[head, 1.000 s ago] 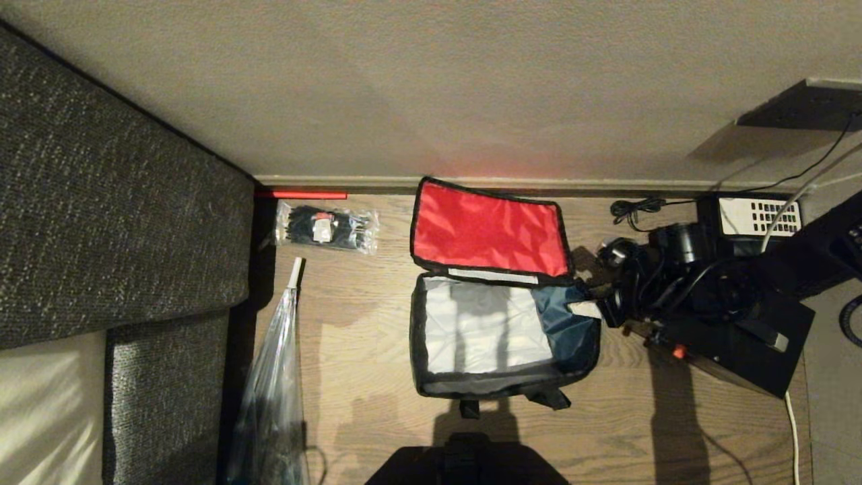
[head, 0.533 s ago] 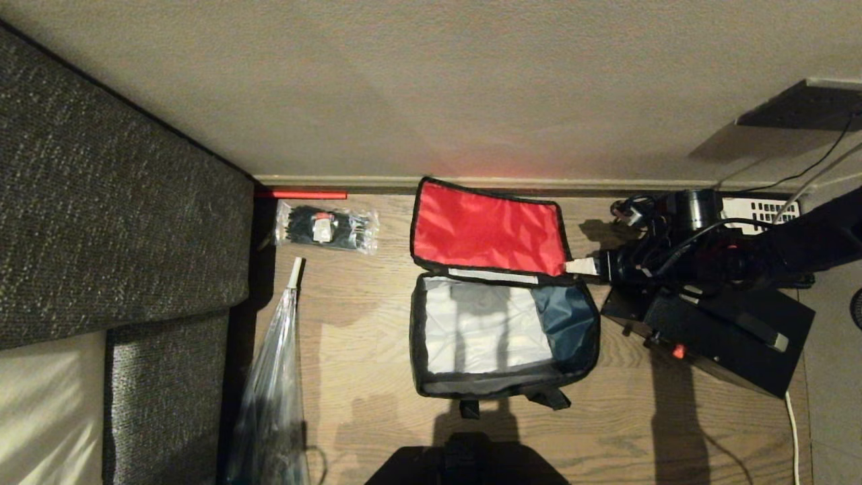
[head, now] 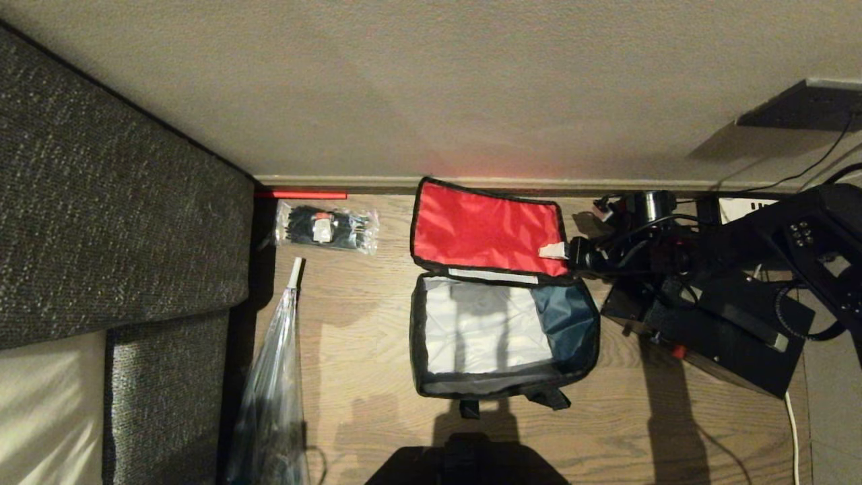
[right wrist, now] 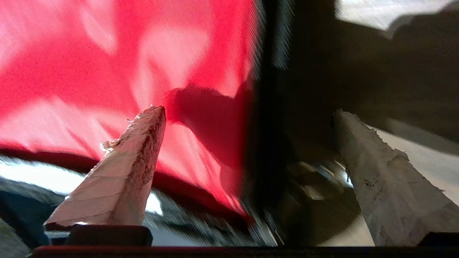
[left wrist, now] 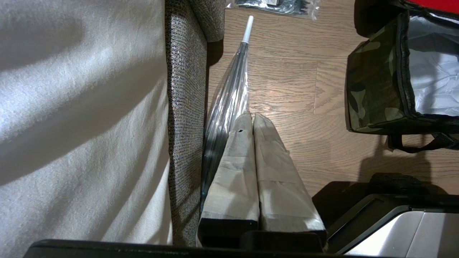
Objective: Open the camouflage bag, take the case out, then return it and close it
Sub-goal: Grip the handle again
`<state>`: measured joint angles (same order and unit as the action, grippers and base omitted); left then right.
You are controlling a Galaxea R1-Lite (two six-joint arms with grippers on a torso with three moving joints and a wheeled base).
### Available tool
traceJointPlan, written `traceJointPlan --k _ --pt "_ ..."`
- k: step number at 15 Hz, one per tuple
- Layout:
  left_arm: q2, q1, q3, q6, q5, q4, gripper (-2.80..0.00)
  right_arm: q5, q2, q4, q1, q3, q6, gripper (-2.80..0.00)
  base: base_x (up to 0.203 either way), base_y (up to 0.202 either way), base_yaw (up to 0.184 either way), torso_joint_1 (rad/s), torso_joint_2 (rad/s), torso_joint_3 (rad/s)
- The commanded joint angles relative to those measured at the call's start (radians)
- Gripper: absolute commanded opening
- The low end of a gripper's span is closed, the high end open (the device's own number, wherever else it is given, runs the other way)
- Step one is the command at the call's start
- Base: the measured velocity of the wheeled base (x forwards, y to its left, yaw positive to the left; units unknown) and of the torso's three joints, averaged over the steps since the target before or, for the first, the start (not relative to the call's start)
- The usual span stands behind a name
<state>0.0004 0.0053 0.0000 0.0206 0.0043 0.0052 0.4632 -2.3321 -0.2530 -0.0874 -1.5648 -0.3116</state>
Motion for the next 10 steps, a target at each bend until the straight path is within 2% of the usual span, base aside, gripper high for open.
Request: traceJointPlan --k 1,2,10 --pt "-0.002 0.001 0.003 0.0 0.0 0.0 -2.8 0.018 -0.041 -0.002 -0.008 -0.053 -0.032 0.0 0.0 0.0 0.0 0.0 0.0 0.0" --pt "-0.002 0.001 0.003 -0.001 0.0 -0.001 -2.8 0.025 -0.039 0.001 -0.006 -0.054 -0.03 -2.8 0.0 0.0 0.0 0.0 0.0 0.0" --pt "-0.002 0.001 0.003 0.001 0.0 -0.001 -2.8 0.014 -0.014 -0.037 -0.006 -0.036 0.003 -2.8 0.0 0.0 0.0 0.0 0.0 0.0"
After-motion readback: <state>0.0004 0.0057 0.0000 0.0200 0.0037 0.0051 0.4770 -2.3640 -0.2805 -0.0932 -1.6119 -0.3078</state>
